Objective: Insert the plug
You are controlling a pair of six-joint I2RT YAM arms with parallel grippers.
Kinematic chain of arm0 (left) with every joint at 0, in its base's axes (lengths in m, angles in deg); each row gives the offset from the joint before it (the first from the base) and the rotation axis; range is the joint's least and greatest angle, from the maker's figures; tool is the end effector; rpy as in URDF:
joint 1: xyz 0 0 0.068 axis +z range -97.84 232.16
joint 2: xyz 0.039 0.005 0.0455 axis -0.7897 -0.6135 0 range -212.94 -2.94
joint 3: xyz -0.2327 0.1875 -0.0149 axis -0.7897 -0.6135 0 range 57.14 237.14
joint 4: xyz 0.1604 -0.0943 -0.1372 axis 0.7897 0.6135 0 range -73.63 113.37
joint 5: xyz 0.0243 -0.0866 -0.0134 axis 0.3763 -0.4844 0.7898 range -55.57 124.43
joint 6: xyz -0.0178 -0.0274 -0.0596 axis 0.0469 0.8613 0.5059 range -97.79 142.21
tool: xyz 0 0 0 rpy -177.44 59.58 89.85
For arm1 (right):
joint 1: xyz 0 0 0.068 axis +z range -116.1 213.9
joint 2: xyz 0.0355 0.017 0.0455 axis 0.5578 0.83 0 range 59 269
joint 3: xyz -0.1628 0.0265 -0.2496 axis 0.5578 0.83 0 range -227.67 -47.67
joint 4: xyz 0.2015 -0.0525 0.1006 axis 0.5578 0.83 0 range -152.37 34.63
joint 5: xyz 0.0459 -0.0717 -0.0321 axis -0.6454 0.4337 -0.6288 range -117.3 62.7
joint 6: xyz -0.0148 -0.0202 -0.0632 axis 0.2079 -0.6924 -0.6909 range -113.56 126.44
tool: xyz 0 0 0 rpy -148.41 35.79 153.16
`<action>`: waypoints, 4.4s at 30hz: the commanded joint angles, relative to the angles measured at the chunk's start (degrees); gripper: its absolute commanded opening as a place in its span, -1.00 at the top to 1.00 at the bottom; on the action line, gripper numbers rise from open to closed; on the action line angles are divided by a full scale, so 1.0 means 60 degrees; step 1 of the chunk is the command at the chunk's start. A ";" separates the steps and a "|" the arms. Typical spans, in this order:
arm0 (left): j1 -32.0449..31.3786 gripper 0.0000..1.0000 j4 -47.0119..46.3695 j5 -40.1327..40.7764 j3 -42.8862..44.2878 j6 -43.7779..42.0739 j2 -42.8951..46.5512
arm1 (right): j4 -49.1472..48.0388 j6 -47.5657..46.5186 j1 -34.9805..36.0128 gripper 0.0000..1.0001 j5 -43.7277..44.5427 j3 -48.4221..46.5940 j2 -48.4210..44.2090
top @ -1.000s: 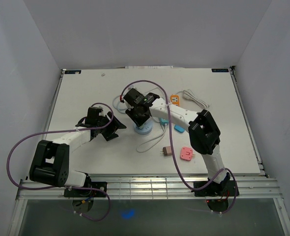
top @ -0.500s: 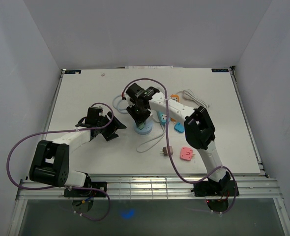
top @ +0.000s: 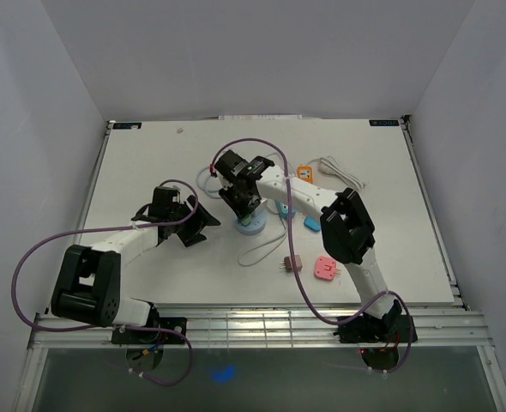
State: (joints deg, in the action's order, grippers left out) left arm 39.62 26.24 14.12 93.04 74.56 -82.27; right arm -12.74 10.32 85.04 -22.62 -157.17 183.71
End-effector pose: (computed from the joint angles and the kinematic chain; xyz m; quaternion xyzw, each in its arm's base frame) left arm 0.2266 -0.0698 0.1968 -0.2660 0.8973 -0.3075 0.1717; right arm 0.2928 0.3563 0.2388 -0.3827 0.8970 0.0652 0.2114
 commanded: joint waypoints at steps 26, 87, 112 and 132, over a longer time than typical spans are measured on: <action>0.0215 -0.77 0.1505 -0.0071 0.1634 -0.1724 0.1708 | -0.0888 0.0305 -0.0260 -0.49 0.0257 -0.0048 -0.1902; -0.0137 -0.93 0.3425 -0.0773 0.3289 -0.2705 0.2543 | -0.2939 0.1756 -0.0449 -0.06 -0.1368 0.0918 -0.0626; -0.2936 -0.93 0.1534 -0.0320 0.4051 -0.2413 -0.2407 | -0.4448 0.0672 -0.3322 -0.72 -0.0532 0.4831 -0.3148; 0.0433 -0.86 0.2457 0.1511 0.6261 -0.2618 -0.5059 | -0.4623 0.0789 -0.3294 -0.20 -0.1206 0.4713 -0.2004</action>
State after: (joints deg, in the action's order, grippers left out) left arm 41.13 39.13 18.29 127.31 60.14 -111.23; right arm -38.53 15.06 64.73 -27.38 -129.50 172.80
